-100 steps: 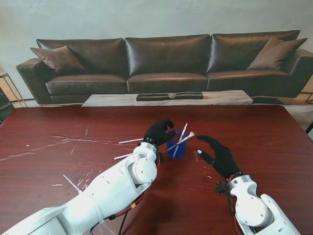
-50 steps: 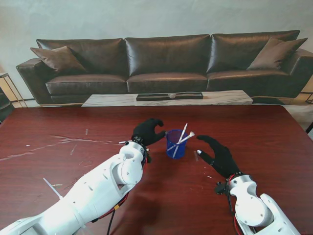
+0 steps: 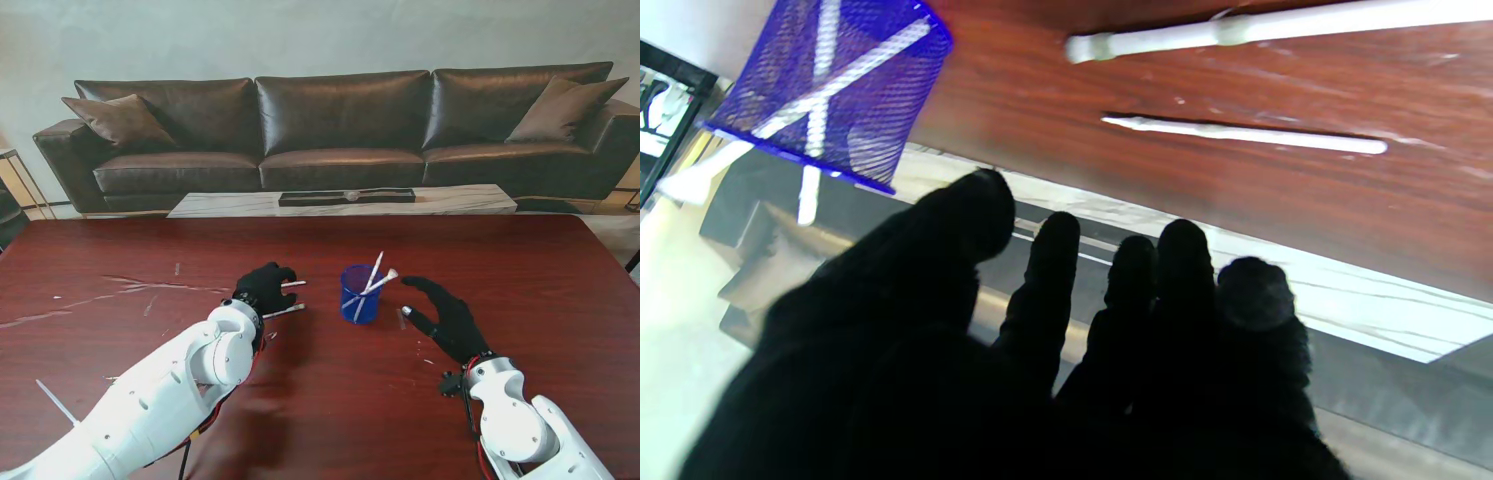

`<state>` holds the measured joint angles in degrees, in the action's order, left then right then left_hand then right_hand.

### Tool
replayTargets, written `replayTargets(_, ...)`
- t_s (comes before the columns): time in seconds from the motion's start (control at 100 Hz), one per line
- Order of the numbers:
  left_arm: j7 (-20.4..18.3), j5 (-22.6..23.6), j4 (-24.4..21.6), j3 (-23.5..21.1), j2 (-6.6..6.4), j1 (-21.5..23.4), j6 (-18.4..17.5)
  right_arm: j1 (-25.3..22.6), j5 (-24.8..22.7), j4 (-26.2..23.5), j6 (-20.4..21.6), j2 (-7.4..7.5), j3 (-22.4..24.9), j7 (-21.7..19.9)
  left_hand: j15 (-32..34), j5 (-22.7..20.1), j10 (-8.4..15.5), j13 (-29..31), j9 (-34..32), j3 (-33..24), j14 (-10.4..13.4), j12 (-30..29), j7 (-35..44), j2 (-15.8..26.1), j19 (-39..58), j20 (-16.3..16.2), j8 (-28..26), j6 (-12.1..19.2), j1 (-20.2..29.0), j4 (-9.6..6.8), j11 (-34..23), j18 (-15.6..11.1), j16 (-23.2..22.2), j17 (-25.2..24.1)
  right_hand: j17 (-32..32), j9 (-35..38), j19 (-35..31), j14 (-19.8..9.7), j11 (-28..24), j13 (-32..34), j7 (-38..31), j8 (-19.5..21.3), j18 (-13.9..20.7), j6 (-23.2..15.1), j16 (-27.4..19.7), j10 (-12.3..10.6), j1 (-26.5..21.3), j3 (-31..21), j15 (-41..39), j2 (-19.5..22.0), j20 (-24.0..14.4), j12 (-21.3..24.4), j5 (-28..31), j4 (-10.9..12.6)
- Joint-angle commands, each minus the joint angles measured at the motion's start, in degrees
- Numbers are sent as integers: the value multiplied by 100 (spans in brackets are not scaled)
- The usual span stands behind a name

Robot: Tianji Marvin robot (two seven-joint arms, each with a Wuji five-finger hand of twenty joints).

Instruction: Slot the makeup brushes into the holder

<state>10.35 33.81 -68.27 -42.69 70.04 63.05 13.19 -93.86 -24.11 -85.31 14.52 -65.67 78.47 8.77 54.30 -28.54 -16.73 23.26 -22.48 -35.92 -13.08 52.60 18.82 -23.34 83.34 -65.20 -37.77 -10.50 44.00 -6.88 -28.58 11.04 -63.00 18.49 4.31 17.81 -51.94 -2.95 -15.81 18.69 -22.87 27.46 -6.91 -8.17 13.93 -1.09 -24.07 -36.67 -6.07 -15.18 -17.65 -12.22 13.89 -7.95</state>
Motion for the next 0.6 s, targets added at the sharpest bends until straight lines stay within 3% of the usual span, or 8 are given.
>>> replayTargets(0.0, -120, 31, -36, -32, -137, 84, 51, -28, -27, -12, -2, -6, -25, -6, 244, -77, -150, 24, 6, -290, 98, 153, 34, -121, 145, -139, -70, 62, -13, -252, -125, -106, -142, 33, -3, -150, -78, -78, -89, 103, -32, -13, 59, 12, 46, -20, 93, 96, -8, 52, -159, -43, 128, 97)
replayTargets(0.07, -245, 187, -48, -37, -211, 107, 79, -27, -21, -13, -2, -6, -27, -11, 313, -89, -155, 65, -27, -395, 130, 228, 59, -144, 163, -135, -83, 71, -29, -324, -179, -126, -202, 67, 7, -151, -77, -74, -93, 86, -33, -12, 62, 9, 44, -28, 100, 94, -4, 56, -159, -45, 122, 95)
replayTargets(0.19, -382, 358, -5, -21, -292, 123, 106, -30, -19, -16, -3, -6, -26, -10, 451, -138, -161, 123, -72, -369, 163, 349, 127, -219, 199, -121, -115, 76, -36, -277, -292, -159, -297, 118, 11, -150, -78, -80, -90, 89, -34, -11, 62, 9, 45, -24, 108, 93, -6, 60, -158, -43, 123, 94)
replayTargets(0.38, -283, 464, 268, 103, -290, 73, 107, -30, -22, -11, 9, -7, -22, -2, 865, -234, -111, 367, -275, -415, 335, 694, 382, -358, 488, -67, -223, 127, 34, 87, -621, -334, -495, 479, 13, -153, -77, -77, -91, 94, -34, -13, 61, 16, 45, -22, 107, 96, -8, 62, -156, -43, 127, 95)
replayTargets(0.59, -118, 425, 621, 289, -222, -78, 116, -29, -24, -7, 14, -7, -19, 2, 1256, -222, -68, 629, -453, -645, 506, 921, 608, -442, 897, 89, -245, 224, 170, 268, -935, -534, -574, 939, 10, -151, -80, -75, -93, 92, -33, -14, 57, 18, 44, -25, 106, 100, -5, 63, -157, -43, 131, 95)
